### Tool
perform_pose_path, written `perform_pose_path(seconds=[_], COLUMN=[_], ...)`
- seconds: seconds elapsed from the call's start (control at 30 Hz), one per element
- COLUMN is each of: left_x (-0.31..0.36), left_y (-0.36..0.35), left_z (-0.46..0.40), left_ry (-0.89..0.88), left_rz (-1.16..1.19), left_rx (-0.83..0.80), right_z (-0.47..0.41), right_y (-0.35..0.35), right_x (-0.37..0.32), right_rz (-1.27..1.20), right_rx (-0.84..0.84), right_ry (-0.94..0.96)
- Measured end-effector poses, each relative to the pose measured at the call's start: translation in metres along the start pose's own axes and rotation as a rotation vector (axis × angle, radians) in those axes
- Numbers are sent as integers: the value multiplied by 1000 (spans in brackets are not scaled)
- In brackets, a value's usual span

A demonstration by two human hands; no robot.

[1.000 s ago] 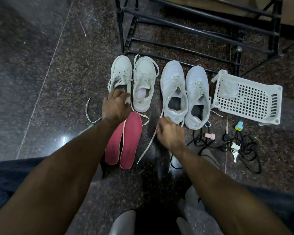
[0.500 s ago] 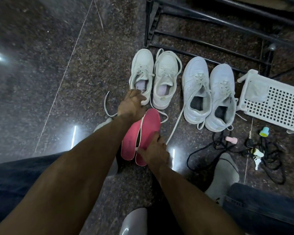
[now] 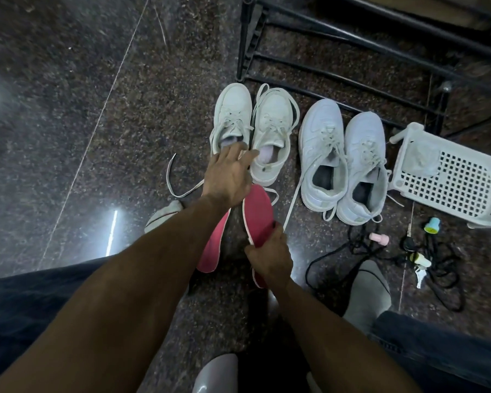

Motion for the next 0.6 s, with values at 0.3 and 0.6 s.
perform_pose_path(seconds=[0.3,0.6], left_x=[33,66], left_y=[-6,-20], left_z=[-10,64], left_ry=[-107,108], left_rz=[-162,710], left_rx=[-425,-566], right_z=[-5,1], right_y=[64,100], right_x=[34,-4], right_rz=[-280,-415], right_rx=[75,-6], right_ry=[41,244])
Point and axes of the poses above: each hand's wrist, its own z-axis away from the middle knuckle, its own y-axis out of the back of the hand, x = y × z, the point moved 4 cm from there along -z, towards the middle knuckle, and after that the axes turned 11 degrees about -z, right-handed, at the moved point
